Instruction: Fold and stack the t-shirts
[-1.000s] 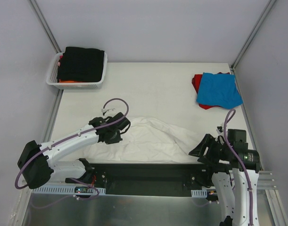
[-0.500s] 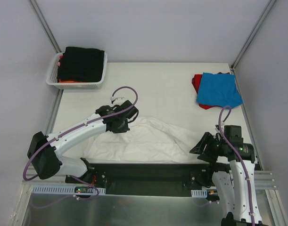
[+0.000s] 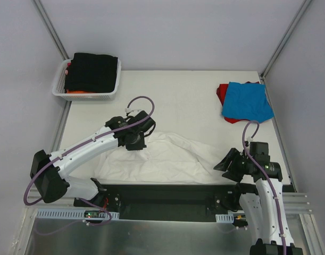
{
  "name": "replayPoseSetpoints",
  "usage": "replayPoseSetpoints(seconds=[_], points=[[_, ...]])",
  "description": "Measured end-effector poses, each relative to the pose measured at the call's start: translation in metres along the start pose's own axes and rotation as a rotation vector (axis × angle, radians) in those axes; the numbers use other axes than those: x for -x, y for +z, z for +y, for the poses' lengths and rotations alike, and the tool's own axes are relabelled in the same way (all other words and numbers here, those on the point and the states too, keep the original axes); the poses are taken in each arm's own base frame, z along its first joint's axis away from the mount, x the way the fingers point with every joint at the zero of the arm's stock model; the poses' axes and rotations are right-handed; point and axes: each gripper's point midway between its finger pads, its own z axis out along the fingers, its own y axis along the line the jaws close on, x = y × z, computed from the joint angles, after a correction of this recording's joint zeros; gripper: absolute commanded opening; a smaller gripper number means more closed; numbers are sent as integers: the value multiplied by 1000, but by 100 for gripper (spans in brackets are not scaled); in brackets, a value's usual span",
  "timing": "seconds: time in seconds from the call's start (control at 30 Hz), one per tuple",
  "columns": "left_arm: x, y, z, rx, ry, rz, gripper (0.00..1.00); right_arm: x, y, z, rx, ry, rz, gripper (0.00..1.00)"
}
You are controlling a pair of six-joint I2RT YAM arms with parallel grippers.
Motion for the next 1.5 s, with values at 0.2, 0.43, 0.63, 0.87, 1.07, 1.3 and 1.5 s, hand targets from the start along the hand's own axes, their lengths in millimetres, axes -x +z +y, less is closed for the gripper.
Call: replayPoseSetpoints(seconds=[0.2, 0.43, 0.63, 0.87, 1.07, 1.3, 1.5], points=[[13, -7, -20, -44, 11, 1, 0, 0, 14, -8, -15, 27, 18, 59], [11, -10, -21, -54, 25, 16, 0, 4, 30, -13, 2, 33, -3, 56], [5, -18, -10, -37, 45, 30, 0, 17, 38, -8, 42, 34, -67, 55], [1, -27, 0, -29, 48, 37, 0, 27, 48, -7, 50, 53, -83, 48], [-1, -28, 4, -20, 54, 43, 0, 35, 48, -2, 69, 60, -113, 17], [-1, -30, 4, -24, 54, 41, 0, 29, 54, -9, 62, 77, -110, 32], [-6, -32, 11, -32, 51, 34, 0, 19, 57, -17, 70, 75, -133, 33]])
